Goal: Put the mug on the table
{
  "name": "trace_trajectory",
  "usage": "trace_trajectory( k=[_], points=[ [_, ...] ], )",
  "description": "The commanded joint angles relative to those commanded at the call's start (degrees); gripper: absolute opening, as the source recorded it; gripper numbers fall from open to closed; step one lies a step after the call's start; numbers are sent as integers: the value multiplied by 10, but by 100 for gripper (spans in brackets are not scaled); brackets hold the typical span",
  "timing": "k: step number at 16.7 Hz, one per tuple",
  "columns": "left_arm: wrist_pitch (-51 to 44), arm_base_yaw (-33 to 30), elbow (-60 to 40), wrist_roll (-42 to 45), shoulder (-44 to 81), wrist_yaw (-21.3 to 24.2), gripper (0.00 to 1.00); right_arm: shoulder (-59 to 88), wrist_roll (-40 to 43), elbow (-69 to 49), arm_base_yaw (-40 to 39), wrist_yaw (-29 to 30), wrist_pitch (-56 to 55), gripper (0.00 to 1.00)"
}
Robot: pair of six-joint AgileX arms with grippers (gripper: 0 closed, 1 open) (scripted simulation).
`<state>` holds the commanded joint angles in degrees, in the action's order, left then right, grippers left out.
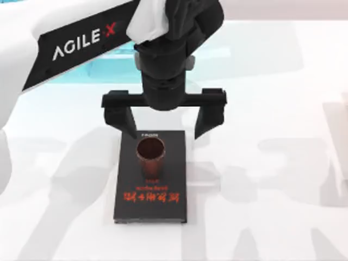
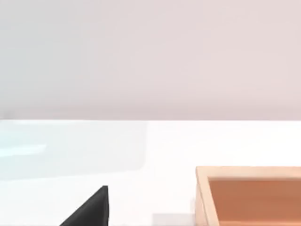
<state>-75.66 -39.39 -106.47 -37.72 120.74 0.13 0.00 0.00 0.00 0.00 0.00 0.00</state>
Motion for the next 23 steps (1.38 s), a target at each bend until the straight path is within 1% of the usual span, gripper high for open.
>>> trace_trajectory(
  k=[2, 4, 6, 10, 23],
  points=[
    [63, 0, 57, 0, 3, 0, 100, 0, 0, 0, 0, 0, 0, 100],
    [106, 0, 99, 0, 6, 0, 100, 0, 0, 0, 0, 0, 0, 100],
    [125, -1, 118, -1, 8, 0, 100, 0, 0, 0, 0, 0, 0, 100],
    [126, -1, 119, -1, 8, 0, 100, 0, 0, 0, 0, 0, 0, 100],
    [126, -1, 119, -1, 8, 0, 2, 0, 0, 0, 0, 0, 0, 100]
  ],
)
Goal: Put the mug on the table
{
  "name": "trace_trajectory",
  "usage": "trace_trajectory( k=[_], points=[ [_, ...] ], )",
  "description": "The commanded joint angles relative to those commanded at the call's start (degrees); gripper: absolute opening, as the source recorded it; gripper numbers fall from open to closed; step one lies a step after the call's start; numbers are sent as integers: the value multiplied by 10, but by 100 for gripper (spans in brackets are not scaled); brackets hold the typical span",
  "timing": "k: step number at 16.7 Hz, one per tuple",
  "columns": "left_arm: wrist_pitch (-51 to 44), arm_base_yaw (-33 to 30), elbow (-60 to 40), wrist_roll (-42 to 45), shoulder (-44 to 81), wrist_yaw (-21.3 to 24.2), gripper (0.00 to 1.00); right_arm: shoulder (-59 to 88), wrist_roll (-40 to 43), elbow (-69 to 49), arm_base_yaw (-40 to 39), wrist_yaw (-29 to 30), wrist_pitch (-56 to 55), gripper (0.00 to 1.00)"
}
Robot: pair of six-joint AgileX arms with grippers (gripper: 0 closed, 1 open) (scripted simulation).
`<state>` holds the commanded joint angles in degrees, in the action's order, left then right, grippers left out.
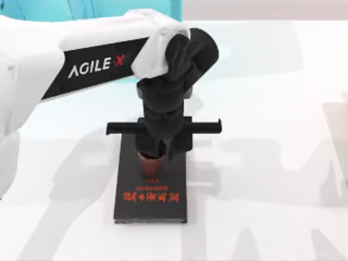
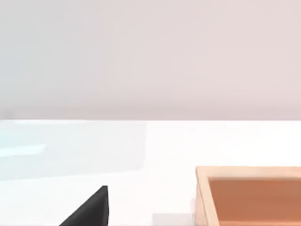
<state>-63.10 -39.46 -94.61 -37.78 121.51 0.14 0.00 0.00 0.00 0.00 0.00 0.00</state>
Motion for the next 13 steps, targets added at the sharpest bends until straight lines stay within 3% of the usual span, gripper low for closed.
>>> trace_trajectory(
  k=[10, 13],
  points=[
    [-2, 0, -2, 0, -1, 0, 0, 0, 0, 0, 0, 0, 0, 100],
    [-42, -1, -38, -1, -6, 0, 0, 0, 0, 0, 0, 0, 0, 100]
  ],
)
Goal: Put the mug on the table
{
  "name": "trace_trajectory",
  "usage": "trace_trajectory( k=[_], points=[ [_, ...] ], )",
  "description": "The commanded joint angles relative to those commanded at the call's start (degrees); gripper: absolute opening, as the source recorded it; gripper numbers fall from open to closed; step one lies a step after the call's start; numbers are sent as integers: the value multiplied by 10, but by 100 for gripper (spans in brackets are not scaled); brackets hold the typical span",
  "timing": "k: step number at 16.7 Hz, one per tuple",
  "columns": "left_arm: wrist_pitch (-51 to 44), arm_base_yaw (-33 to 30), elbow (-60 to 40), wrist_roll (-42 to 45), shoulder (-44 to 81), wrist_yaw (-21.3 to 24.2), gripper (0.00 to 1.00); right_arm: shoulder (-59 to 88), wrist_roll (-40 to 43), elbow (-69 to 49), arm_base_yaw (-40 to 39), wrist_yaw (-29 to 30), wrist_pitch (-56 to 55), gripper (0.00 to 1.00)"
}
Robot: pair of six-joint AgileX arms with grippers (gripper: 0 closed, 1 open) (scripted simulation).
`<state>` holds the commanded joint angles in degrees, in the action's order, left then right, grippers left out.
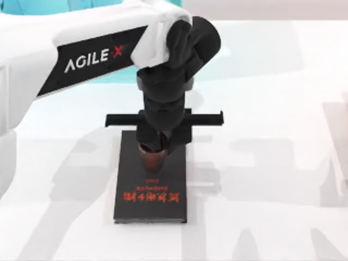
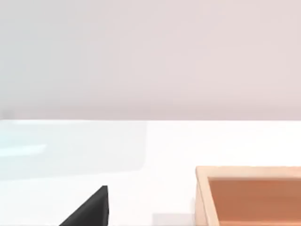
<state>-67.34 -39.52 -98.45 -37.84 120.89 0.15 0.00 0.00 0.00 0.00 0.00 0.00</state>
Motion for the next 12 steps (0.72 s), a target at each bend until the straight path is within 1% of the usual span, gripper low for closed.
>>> trace_trajectory(
  k=[2, 4, 9, 12],
  points=[
    [-42, 0, -32, 0, -3, -1, 0, 0, 0, 0, 0, 0, 0, 100],
    [-62, 0, -50, 0, -9, 0, 0, 0, 0, 0, 0, 0, 0, 100],
    [-63, 2, -50, 2, -8, 0, 0, 0, 0, 0, 0, 0, 0, 100],
    [-72, 40, -43, 40, -19, 4, 0, 0, 0, 0, 0, 0, 0, 100]
  ],
)
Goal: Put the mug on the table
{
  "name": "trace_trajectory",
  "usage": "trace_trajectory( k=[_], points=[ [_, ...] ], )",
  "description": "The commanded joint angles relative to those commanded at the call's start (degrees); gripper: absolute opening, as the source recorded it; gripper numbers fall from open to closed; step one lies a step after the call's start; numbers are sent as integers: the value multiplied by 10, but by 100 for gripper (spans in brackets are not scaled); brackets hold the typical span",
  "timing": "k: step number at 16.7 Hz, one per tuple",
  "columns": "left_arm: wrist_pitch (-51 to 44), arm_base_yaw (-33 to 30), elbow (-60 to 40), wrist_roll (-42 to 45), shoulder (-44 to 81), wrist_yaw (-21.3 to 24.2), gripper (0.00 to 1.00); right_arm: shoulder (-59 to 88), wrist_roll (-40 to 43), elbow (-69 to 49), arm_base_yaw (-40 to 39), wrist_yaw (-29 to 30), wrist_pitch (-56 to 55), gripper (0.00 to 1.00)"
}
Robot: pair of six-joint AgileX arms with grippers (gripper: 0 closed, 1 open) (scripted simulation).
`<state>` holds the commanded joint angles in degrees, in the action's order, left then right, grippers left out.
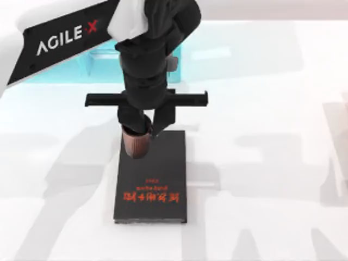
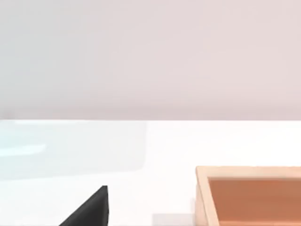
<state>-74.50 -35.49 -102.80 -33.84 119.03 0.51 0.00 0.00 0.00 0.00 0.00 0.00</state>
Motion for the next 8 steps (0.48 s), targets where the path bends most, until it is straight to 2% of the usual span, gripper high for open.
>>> trace_trajectory(
  k=[3, 8],
  points=[
    [-14, 86, 14, 84, -23, 7, 0, 0, 0, 0, 0, 0, 0, 100],
    [-43, 273, 46, 271, -74, 18, 0, 0, 0, 0, 0, 0, 0, 100]
  ],
)
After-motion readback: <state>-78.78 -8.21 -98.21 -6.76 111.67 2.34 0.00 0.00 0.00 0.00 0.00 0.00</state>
